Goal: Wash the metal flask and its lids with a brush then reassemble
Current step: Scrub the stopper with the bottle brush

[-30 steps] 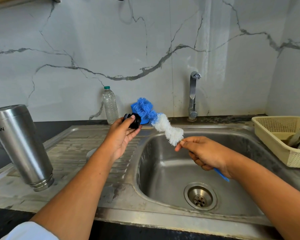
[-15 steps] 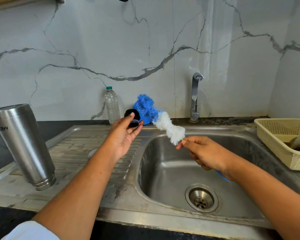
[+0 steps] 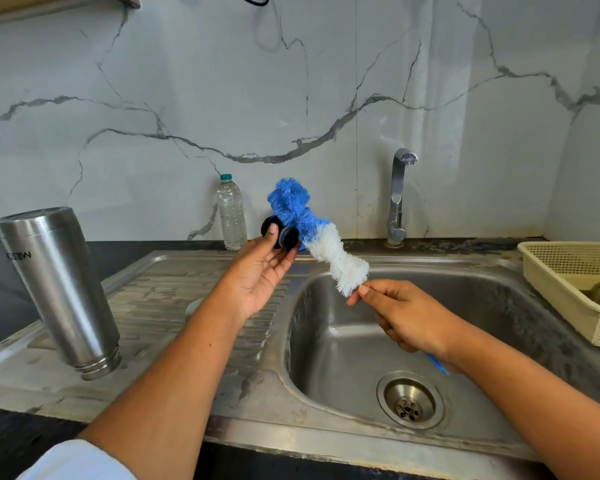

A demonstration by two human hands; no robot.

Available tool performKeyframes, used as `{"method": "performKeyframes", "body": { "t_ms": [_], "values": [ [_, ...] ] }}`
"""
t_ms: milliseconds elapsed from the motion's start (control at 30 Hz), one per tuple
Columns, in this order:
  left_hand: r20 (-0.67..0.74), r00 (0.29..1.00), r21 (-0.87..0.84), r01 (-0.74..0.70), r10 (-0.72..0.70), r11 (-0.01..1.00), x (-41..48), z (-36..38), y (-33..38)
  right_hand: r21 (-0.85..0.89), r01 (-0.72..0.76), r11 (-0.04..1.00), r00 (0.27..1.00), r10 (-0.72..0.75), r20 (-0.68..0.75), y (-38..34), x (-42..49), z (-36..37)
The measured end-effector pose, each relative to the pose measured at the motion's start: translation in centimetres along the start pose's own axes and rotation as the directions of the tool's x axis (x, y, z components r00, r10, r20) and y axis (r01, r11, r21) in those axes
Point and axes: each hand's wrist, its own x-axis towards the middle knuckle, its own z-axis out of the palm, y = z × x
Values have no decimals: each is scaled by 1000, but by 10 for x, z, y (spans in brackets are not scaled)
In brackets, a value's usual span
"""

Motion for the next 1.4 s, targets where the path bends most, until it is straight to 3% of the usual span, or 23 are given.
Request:
{"method": "performKeyframes", "body": {
  "t_ms": [233,400,567,700,900,1067,1233,1400],
  "values": [
    [-98,991,-45,-94,90,995,6,-6,3,-42,-24,999,997,27,74,-2,-3,-6],
    [-1,999,76,-44,44,996,0,-1,-4,-11,-12,1000,999,12,49,-4,-1,0],
    [-121,984,-50,-140,133,989,8,-11,8,-22,-40,999,996,42,74,-1,-3,-4],
    [-16,999,99,-34,36,995,0,-6,0,0,-55,999,998,55,36,0,0,0],
    [-115,986,-27,-126,122,992,9,-8,6,1,-76,997,993,75,86,1,-4,-6],
    [16,1000,86,-10,9,996,-2,-1,-1,33,-79,996,996,77,50,2,2,-2],
    [-125,989,-48,-86,80,995,5,-7,5,12,-90,996,990,89,113,3,-4,-3],
    [-57,998,5,-14,14,1000,1,-6,3,25,-76,997,993,74,91,3,0,1]
  ]
}}
